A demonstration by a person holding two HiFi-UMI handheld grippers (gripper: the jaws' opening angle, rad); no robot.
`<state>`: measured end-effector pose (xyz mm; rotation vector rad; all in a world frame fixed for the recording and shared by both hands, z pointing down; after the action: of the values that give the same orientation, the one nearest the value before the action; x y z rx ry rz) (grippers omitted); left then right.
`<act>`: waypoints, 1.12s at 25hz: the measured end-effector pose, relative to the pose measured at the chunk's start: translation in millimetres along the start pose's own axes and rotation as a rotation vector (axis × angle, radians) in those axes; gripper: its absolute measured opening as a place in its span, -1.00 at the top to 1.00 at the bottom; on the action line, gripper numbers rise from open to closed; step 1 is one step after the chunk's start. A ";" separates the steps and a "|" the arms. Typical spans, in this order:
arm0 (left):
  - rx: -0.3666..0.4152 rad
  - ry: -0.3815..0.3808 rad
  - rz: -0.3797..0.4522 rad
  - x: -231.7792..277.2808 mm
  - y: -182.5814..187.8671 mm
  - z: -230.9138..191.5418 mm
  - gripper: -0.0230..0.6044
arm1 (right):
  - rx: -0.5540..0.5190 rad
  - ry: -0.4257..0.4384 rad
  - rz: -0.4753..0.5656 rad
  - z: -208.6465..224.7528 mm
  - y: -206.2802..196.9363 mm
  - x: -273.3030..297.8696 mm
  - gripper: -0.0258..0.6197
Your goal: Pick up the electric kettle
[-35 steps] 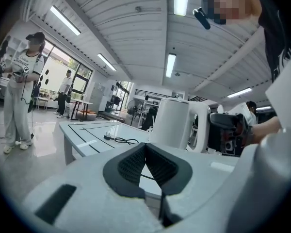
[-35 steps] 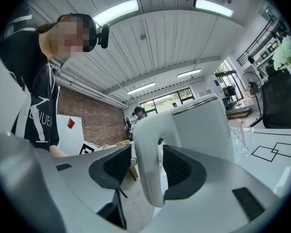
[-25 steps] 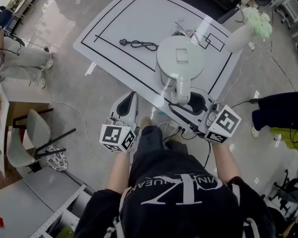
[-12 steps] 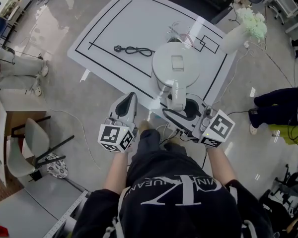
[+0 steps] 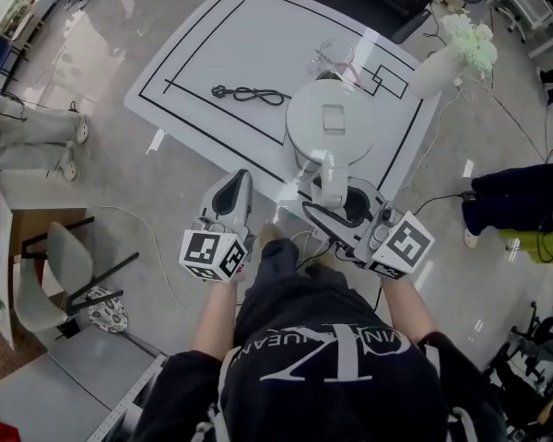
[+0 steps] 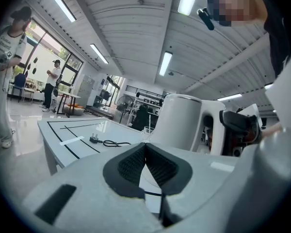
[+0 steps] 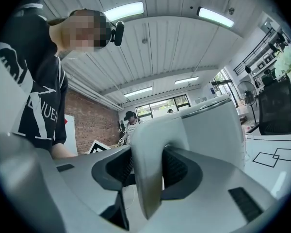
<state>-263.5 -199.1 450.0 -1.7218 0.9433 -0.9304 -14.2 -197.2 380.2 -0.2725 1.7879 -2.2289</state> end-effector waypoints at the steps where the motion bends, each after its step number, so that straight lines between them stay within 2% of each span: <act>1: 0.000 0.002 0.003 -0.9 0.4 -0.4 0.91 | -0.004 0.001 0.007 0.8 0.4 0.2 0.43; 15: 0.020 0.076 0.047 -25.2 12.2 -9.5 0.91 | -0.004 0.004 0.098 18.5 15.1 7.3 0.45; 28: 0.037 0.099 0.060 -40.2 19.0 -6.8 0.91 | 0.043 0.005 0.224 32.1 39.2 6.6 0.47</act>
<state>-289.8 -170.8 426.9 -1.6202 1.0307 -0.9955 -6.8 -236.9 348.9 -0.0543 1.6795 -2.1081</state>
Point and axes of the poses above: the fingertips, and each gripper's own axes: x forward along the fingers, z to its right, y out of its top, the point moved 10 cm from there along -x, backward along the fingers, and after that the axes turned 5 degrees about y, right-handed, at the moved point
